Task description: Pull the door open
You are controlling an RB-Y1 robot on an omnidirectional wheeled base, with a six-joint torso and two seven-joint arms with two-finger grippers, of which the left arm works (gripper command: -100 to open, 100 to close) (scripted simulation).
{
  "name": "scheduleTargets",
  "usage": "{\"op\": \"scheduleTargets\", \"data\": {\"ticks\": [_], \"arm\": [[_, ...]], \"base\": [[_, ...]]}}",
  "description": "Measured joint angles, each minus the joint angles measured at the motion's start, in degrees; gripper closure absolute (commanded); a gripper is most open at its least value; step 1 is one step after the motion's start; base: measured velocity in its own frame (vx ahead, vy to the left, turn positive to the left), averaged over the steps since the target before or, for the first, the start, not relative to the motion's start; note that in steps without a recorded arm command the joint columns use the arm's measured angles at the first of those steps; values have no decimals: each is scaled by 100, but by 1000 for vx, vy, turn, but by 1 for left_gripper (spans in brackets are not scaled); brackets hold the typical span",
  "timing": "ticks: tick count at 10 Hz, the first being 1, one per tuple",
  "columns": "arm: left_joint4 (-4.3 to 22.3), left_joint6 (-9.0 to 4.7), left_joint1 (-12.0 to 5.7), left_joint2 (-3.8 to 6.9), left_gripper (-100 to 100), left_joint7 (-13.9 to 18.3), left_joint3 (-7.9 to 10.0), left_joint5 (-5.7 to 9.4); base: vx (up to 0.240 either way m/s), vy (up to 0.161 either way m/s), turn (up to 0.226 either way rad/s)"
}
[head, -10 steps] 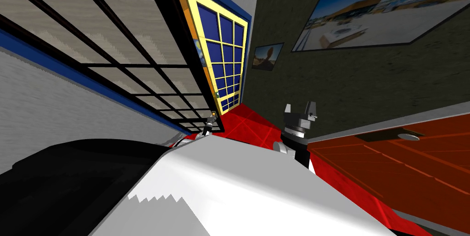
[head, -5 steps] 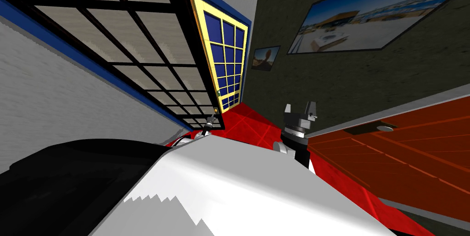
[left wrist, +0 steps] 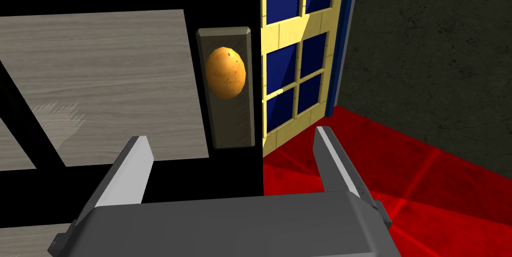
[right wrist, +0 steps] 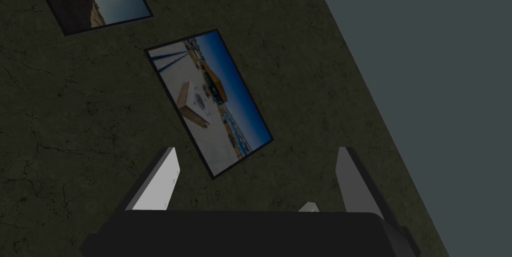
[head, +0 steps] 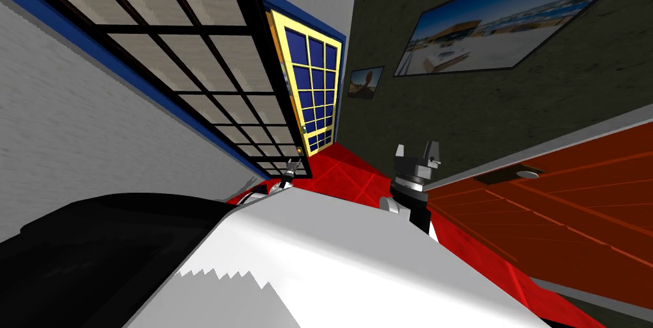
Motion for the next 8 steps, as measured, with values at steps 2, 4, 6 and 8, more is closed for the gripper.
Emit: {"op": "scheduleTargets", "data": {"ticks": [2, 4, 6, 8], "arm": [[20, -6, -23, -29, -100, -50, 22, 18], [5, 2, -31, -66, -100, -118, 51, 43], [21, -3, -54, -107, -100, -190, 81, 68], [20, -11, -54, -109, 100, -194, 81, 68]], "base": [[204, 101, -31], [223, 86, -42], [147, 44, -7], [-24, -7, -3]]}}
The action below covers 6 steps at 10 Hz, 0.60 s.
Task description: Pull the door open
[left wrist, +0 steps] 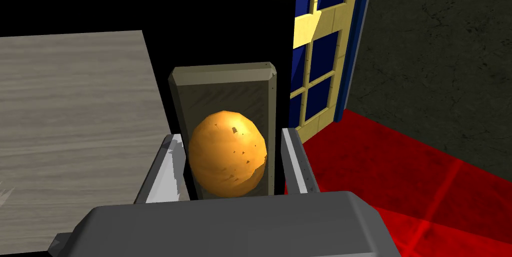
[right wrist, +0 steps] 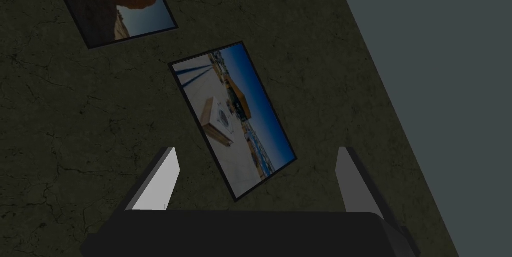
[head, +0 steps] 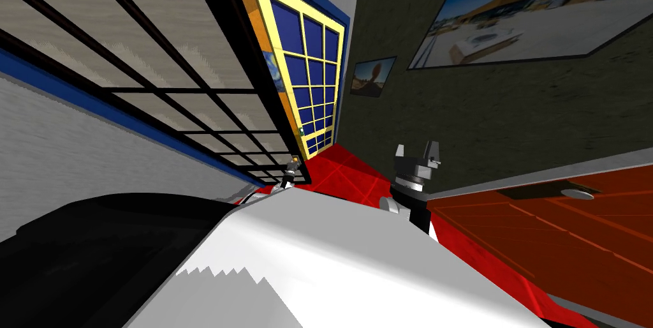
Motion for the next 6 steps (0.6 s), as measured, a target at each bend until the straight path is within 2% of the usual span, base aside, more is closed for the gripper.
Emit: {"op": "scheduleTargets", "data": {"ticks": [4, 5, 6], "arm": [[8, 21, 4, 5, 100, 2, -1, -2], [10, 22, 7, 3, 100, 3, -2, -2], [13, -9, 5, 47, 100, 62, -48, -46]], "base": [[-10, -1, -1], [-113, 31, -57], [-163, 39, -61]]}}
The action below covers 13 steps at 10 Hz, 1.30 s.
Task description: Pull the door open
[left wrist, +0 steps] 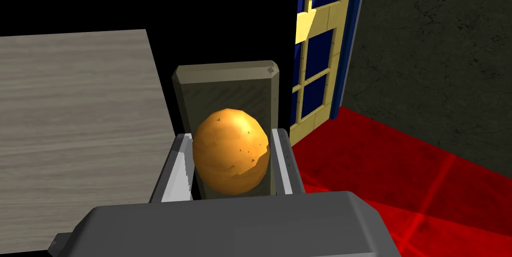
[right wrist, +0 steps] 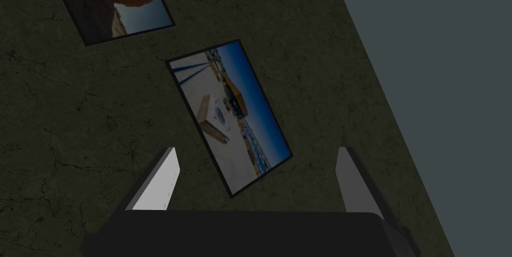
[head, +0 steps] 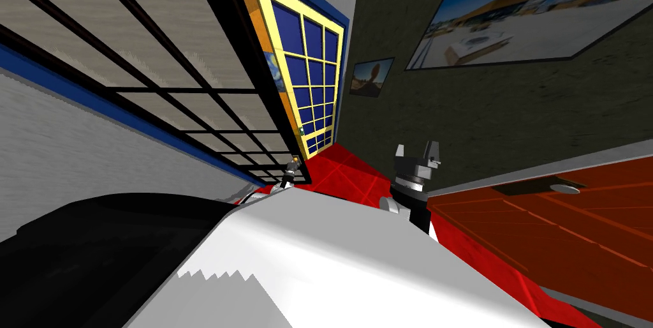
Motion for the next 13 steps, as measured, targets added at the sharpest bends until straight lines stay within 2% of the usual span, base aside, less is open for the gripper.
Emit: {"op": "scheduleTargets", "data": {"ticks": [1, 2, 4, 8, 10, 13], "arm": [[22, -45, -12, 35, 100, 72, -48, -44], [-128, -11, 72, 47, 100, 129, -104, -93], [-24, -110, 62, 104, 100, 283, -239, -212], [-123, -211, 201, 260, 100, 630, -503, -450], [-158, -220, 269, 282, 100, 693, -568, -509], [-119, -444, 301, 387, 100, 888, -733, -671]], "base": [[-190, 50, -50], [-201, 46, -56], [-212, 30, -54], [-192, 28, -39], [-164, 50, -39], [-188, 53, -41]]}}
